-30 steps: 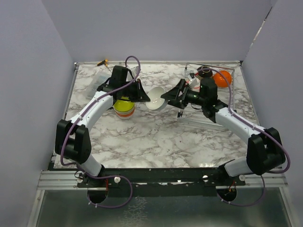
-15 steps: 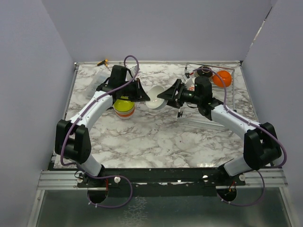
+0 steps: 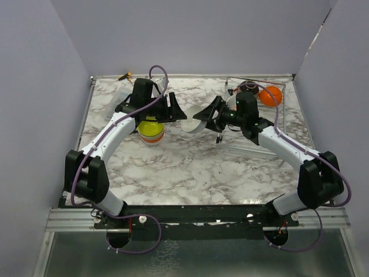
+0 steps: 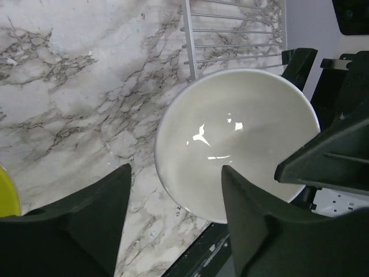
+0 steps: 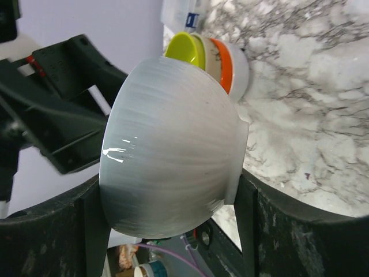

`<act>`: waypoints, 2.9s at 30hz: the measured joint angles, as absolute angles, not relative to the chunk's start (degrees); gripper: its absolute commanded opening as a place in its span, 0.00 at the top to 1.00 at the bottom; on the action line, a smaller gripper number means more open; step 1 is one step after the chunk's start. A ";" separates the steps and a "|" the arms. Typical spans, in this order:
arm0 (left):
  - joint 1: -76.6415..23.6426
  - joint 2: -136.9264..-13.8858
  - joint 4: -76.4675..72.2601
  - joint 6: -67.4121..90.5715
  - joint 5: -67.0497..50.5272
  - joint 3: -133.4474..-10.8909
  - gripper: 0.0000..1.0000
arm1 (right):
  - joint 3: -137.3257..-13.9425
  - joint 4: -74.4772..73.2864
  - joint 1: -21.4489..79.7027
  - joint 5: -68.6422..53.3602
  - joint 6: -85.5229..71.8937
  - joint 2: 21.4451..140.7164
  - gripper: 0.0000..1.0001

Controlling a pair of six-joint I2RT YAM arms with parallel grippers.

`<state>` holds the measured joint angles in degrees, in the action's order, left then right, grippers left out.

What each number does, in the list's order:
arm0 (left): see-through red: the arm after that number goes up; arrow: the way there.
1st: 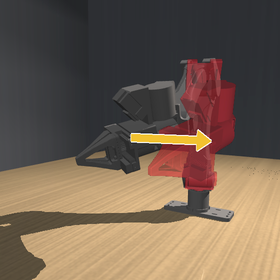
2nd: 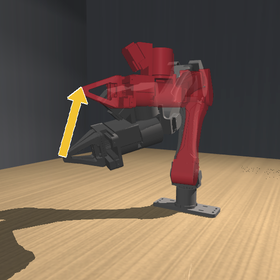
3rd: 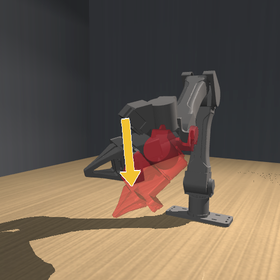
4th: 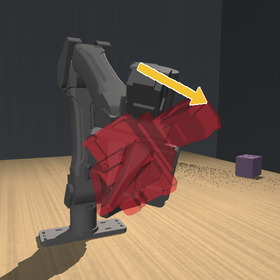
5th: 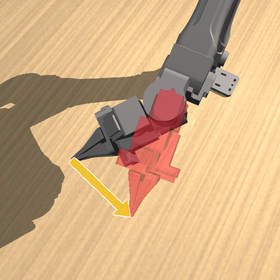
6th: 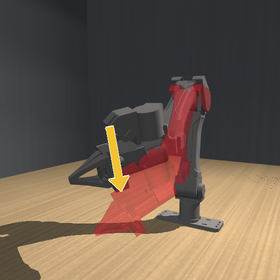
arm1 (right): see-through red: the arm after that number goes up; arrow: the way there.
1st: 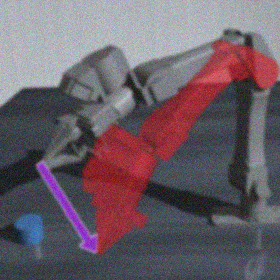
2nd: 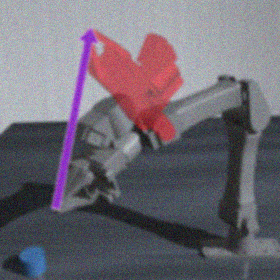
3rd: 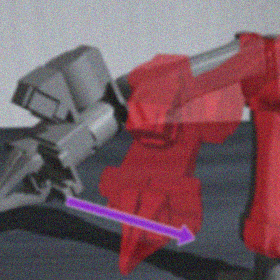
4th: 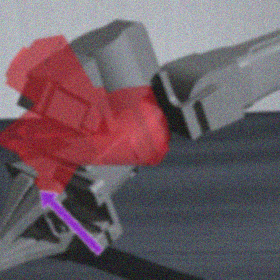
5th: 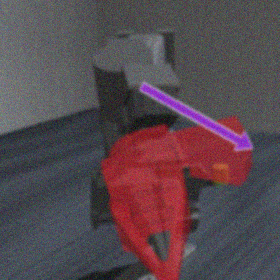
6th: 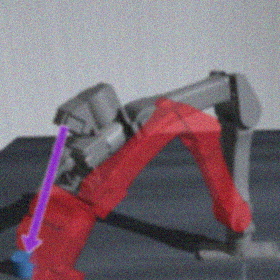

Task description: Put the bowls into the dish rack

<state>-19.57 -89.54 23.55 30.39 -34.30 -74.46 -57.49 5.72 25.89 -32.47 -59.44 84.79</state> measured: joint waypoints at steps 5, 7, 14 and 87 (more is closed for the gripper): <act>-19.57 -86.46 23.57 29.30 -32.16 -74.46 0.06 | -64.01 -5.21 25.89 -24.56 -53.69 84.58 0.49; -19.57 -85.56 23.59 28.91 -31.11 -74.46 0.01 | -66.87 -8.69 25.89 -21.12 -51.03 84.58 0.49; -19.57 -84.27 24.58 27.53 -27.22 -74.46 0.01 | -75.35 -21.98 24.71 -4.21 -38.89 84.31 0.49; -19.57 -84.66 29.47 25.43 -23.68 -72.62 0.01 | -84.60 -41.25 17.39 41.95 0.08 110.06 0.02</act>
